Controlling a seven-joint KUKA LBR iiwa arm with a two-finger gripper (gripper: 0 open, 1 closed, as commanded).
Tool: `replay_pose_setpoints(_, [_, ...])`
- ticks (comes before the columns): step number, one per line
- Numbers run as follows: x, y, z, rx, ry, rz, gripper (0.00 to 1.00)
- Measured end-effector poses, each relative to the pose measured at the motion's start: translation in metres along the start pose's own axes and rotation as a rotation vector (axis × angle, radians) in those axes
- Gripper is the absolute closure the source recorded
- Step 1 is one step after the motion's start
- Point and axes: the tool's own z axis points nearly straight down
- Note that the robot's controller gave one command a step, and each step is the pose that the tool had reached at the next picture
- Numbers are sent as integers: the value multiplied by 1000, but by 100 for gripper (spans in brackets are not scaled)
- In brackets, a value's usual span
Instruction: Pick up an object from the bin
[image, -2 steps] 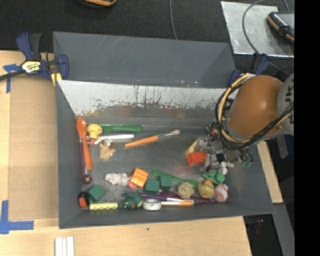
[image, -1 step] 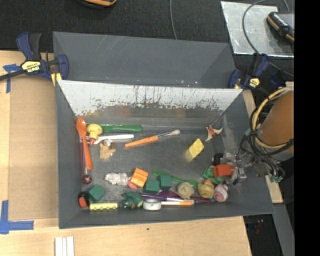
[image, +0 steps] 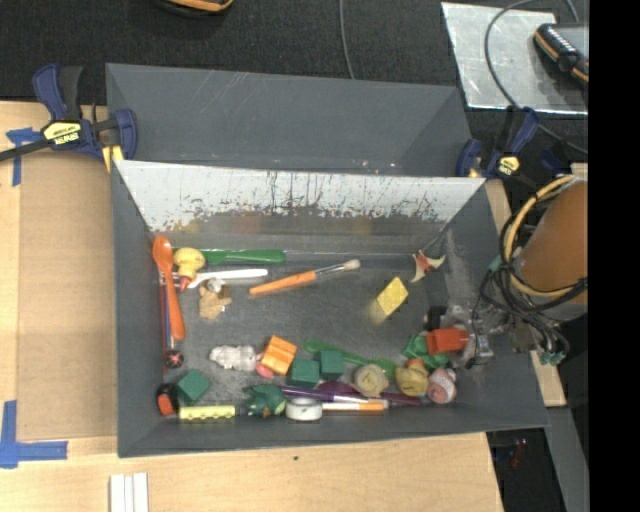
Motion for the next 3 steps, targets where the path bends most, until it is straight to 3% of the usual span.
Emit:
replay_pose_setpoints(1, [-40, -5, 56, 0, -8, 82, 100])
replay_pose_setpoints(2, [-58, 6, 55, 4, -14, 130, 0])
replay_pose_setpoints(3, [-59, 6, 54, 4, -16, 130, 100])
